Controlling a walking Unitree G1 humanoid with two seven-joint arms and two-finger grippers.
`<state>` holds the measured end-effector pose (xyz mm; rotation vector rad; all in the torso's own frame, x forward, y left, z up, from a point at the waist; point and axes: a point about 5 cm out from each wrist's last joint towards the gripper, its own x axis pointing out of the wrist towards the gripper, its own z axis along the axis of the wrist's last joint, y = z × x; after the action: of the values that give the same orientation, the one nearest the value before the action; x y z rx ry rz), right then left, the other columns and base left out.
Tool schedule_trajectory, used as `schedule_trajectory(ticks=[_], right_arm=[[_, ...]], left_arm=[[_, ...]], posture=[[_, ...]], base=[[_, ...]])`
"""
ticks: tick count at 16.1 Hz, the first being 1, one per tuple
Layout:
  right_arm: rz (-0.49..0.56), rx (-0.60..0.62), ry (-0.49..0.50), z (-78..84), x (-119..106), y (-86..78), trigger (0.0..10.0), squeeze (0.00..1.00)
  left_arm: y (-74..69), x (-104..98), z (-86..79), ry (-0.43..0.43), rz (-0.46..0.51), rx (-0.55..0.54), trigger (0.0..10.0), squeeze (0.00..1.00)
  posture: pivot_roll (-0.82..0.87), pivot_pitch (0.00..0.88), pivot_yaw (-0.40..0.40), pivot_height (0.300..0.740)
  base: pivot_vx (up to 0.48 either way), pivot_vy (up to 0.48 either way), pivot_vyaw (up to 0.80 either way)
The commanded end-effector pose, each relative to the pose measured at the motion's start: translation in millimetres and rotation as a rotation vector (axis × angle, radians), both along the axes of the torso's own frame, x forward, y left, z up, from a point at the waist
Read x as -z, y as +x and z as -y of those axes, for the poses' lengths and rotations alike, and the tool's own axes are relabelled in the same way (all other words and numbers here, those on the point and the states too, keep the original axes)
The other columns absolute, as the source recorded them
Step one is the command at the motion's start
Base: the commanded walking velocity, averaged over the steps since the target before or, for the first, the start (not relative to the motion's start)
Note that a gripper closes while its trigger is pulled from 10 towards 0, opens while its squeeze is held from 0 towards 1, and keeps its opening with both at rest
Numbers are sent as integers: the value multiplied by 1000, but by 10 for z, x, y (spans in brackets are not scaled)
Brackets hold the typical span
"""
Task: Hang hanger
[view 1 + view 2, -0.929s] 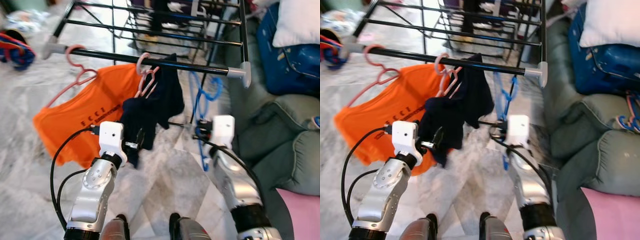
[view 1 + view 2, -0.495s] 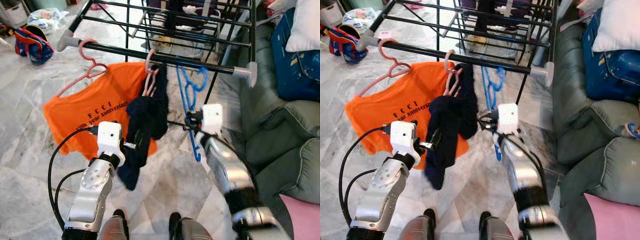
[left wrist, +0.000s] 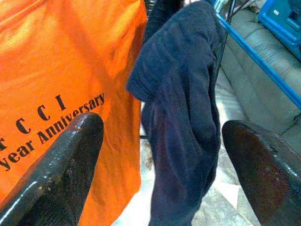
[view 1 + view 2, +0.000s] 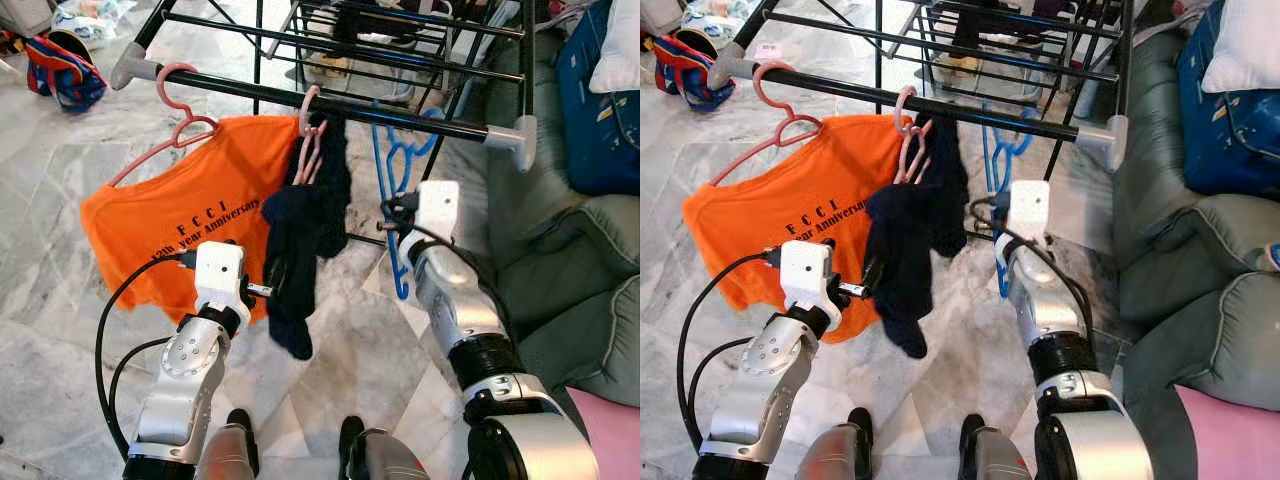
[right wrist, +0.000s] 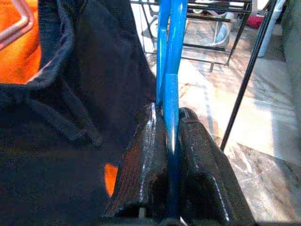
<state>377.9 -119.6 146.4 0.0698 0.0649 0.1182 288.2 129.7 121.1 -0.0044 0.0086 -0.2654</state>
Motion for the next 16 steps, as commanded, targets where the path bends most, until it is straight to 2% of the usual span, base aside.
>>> schedule_trajectory(ticks=[1, 4, 6, 7, 9, 10, 12, 15, 16], right_arm=[[111, -10, -1, 4, -199, 2, 10000, 0], [26, -21, -26, 59, 150, -200, 10000, 0], [-70, -34, -55, 99, 476, -420, 10000, 0], [-81, -36, -54, 116, 544, -508, 10000, 0], [-21, -21, -50, 157, 482, -605, 10000, 0], [106, 1, -20, 190, 279, -632, 10000, 0], [225, 43, 4, 240, 46, -619, 10000, 0], [294, 66, -3, 277, -138, -569, 10000, 0], [271, 71, -6, 296, -128, -527, 10000, 0]], left_arm=[[-41, 27, 12, 6, -13, 9, 10000, 0], [-40, 36, 1, 10, -17, 6, 10000, 0], [-40, 41, 2, 12, -22, 9, 10000, 0], [-36, 41, 9, 13, -23, 13, 10000, 0], [-19, 29, 24, 12, -19, 25, 10000, 0], [0, 19, 39, 12, -16, 35, 10000, 0], [22, -4, 74, 5, -6, 54, 10000, 0], [32, -11, 84, 4, -3, 60, 10000, 0], [31, -12, 83, 4, -4, 57, 10000, 0]], posture=[[158, 263, -53, 740], [156, 263, -53, 740], [147, 265, -47, 740], [141, 266, -42, 740], [128, 264, -33, 740], [118, 262, -25, 740], [114, 261, -20, 740], [115, 257, -20, 740], [118, 258, -22, 740]], base=[[0, 0, 0], [0, 0, 0], [0, 0, 0], [0, 0, 0], [0, 0, 0], [0, 0, 0], [0, 0, 0], [0, 0, 0], [0, 0, 0]])
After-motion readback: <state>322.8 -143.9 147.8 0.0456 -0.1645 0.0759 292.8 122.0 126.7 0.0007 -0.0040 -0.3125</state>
